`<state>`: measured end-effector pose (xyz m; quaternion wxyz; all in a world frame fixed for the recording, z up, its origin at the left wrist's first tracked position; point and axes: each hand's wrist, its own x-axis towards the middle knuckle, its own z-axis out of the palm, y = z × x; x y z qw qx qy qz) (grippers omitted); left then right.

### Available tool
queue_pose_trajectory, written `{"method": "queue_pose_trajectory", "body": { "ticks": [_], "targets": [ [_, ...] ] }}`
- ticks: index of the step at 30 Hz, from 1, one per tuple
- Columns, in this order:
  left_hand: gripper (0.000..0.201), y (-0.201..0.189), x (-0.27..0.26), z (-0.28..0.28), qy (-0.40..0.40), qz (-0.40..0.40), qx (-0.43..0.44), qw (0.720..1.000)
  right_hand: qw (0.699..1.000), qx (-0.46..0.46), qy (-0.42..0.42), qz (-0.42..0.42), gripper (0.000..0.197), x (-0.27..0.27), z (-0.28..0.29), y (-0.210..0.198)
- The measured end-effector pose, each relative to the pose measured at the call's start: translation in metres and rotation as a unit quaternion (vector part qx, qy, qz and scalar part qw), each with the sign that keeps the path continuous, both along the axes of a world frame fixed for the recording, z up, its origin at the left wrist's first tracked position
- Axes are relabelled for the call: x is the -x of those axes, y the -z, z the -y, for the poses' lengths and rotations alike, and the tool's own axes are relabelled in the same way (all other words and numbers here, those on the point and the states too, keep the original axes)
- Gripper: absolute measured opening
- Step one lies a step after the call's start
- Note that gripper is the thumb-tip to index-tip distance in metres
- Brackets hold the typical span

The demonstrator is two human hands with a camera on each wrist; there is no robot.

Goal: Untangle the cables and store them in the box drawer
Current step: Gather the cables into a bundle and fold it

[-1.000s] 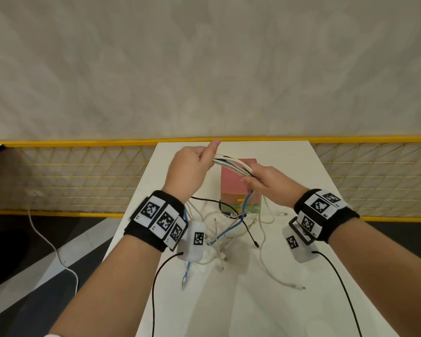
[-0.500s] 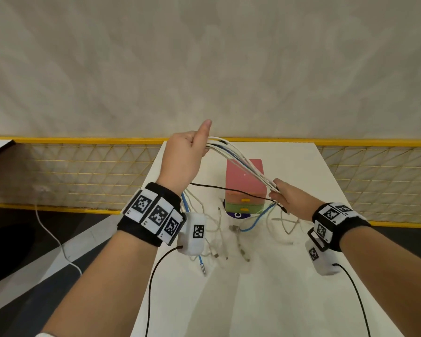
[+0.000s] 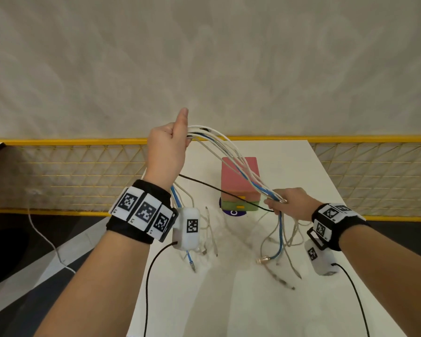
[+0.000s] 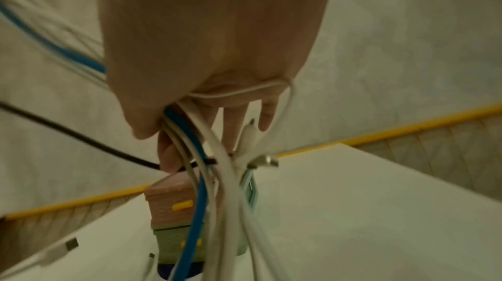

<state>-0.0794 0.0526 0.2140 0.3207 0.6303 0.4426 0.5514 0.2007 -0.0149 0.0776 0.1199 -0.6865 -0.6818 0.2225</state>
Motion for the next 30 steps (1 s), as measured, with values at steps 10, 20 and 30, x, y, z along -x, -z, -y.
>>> {"method": "queue_pose_trajectory", "body": {
  "ticks": [10,20,30],
  "targets": [
    [0.06,-0.015,0.006,0.006,-0.02,0.022,-0.025,0.999,0.988,0.087,0.002,-0.127,0.015,0.002,0.005,-0.003],
    [0.06,-0.022,0.019,0.001,-0.045,0.092,-0.008,0.995,0.982,0.165,-0.031,-0.082,0.072,-0.007,0.009,0.005],
    [0.06,-0.01,0.017,0.002,-0.045,0.055,0.002,0.997,0.989,0.008,0.065,-0.131,0.036,-0.006,0.017,0.01]
  ]
}}
